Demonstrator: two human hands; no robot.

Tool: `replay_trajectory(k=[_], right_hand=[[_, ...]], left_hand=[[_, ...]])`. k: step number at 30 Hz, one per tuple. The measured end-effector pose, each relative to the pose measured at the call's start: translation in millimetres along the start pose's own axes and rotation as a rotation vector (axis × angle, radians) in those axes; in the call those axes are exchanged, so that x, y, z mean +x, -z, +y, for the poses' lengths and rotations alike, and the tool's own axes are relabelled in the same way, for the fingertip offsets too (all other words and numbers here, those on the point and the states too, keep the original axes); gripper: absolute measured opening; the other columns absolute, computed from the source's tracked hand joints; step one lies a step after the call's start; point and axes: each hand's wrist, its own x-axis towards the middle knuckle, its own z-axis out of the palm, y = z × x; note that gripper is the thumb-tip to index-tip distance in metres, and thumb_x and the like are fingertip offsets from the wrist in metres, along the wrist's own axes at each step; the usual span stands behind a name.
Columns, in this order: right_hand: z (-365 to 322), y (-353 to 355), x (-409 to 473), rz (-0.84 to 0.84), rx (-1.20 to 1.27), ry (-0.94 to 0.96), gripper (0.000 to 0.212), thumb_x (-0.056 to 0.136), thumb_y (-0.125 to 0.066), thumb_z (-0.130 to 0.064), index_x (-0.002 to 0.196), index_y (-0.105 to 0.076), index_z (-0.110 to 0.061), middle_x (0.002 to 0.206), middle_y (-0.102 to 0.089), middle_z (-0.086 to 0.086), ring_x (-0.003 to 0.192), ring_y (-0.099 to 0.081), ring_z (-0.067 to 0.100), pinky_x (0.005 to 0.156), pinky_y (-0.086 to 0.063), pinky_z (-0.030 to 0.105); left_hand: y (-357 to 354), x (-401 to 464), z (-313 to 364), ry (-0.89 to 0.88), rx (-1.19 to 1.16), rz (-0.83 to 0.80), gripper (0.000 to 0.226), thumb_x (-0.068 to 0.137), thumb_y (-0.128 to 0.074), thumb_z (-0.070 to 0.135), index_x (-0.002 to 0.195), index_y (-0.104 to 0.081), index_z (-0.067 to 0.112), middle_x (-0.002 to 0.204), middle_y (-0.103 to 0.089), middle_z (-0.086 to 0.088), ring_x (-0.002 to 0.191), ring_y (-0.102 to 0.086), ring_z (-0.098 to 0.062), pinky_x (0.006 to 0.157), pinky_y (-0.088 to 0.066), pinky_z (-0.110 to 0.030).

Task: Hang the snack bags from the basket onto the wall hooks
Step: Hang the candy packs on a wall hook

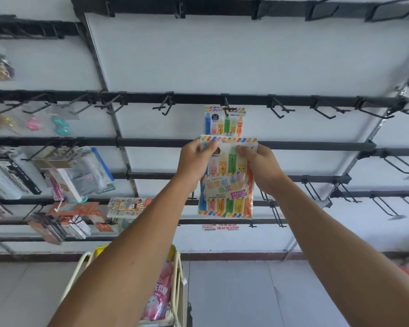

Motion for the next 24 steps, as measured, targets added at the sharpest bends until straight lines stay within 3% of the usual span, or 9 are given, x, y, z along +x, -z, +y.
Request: replay_trajectory(k=[7,18,24], right_hand=[[1,5,47,0.025,-0.079,-0.002,0.033,0.101,-0.053,-0.035,0.115,-0.063,-0.007,0.102,-0.076,0.010,0.093,-0.075,0.029,0.086,-0.058,0.054],[2,11,107,0.097,-0.071,0.081,0.026,0.101,-0.055,-0.029,0.110,-0.064,-0.007,0.101,-0.076,0.011,0.092,-0.074,0.030,0.084,-0.059,0.051],[0,18,111,0.067,-0.081,0.113,0.025,0.102,-0.053,-0.026,0.108,-0.064,-0.004,0.099,-0.076,0.010,0.091,-0.075,0.029,0.076,-0.062,0.041]], left_hand=[[-10,48,-8,-0.006,0.038,0.033,0.025,0.097,-0.062,0.040,0.097,-0.068,0.016,0.092,-0.077,0.002,0.081,-0.076,-0.016,0.077,-0.063,-0.043],[-21,113,-18,-0.063,-0.050,0.021,0.024,0.096,-0.063,0.040,0.099,-0.067,0.017,0.094,-0.077,0.002,0.084,-0.076,-0.018,0.079,-0.063,-0.047],[-25,119,-23,-0.062,-0.135,-0.016,0.019,0.096,-0.065,0.035,0.094,-0.067,0.016,0.093,-0.078,-0.002,0.085,-0.076,-0.023,0.080,-0.062,-0.052]])
